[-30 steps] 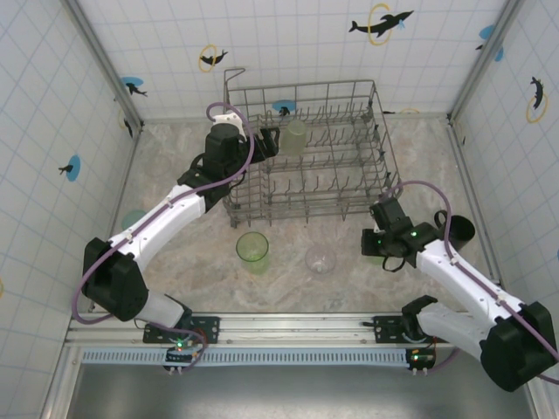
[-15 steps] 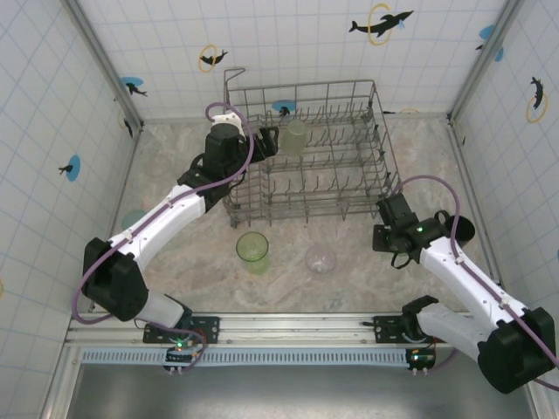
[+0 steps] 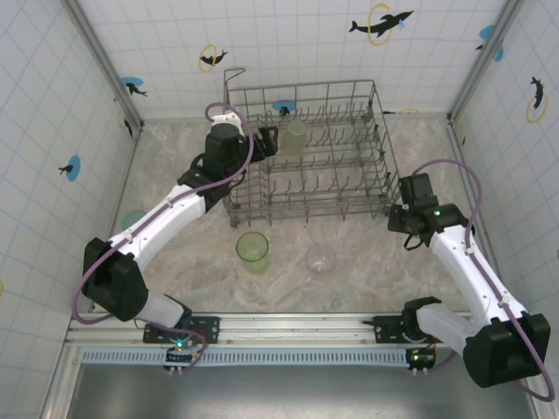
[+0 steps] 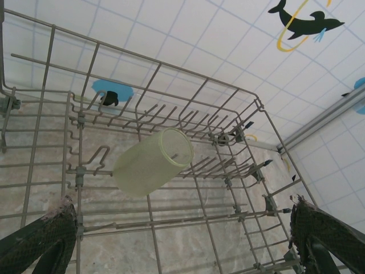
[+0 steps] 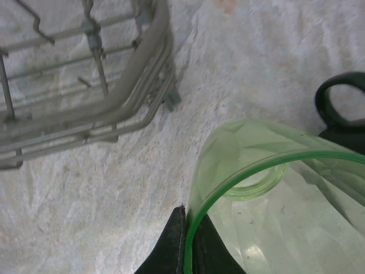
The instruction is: Load the cups into the dish rack
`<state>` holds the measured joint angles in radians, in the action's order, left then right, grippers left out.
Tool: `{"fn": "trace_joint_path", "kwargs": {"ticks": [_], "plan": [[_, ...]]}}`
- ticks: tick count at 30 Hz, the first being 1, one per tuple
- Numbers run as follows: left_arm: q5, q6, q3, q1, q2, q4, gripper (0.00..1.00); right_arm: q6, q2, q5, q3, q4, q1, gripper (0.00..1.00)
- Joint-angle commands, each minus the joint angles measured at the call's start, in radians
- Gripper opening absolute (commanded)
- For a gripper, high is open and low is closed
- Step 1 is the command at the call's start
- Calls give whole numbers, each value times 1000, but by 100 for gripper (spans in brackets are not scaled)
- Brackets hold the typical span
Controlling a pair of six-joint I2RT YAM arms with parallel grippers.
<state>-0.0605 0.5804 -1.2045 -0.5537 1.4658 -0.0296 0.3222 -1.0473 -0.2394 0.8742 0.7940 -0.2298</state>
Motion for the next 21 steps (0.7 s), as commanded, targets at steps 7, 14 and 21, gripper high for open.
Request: {"fn": "trace_joint_path", "kwargs": {"ticks": [7,14,21], "plan": [[-2,0,-11,7,-4,30,98,-65,-80,-67,217,-20,62,0],[-30,-13,-36,8,5,79,98,-87,-172,-66,371,-24,61,0],[-29,-9,-67,8,29,108,98,-71,-217,45,462,-101,45,0]]}}
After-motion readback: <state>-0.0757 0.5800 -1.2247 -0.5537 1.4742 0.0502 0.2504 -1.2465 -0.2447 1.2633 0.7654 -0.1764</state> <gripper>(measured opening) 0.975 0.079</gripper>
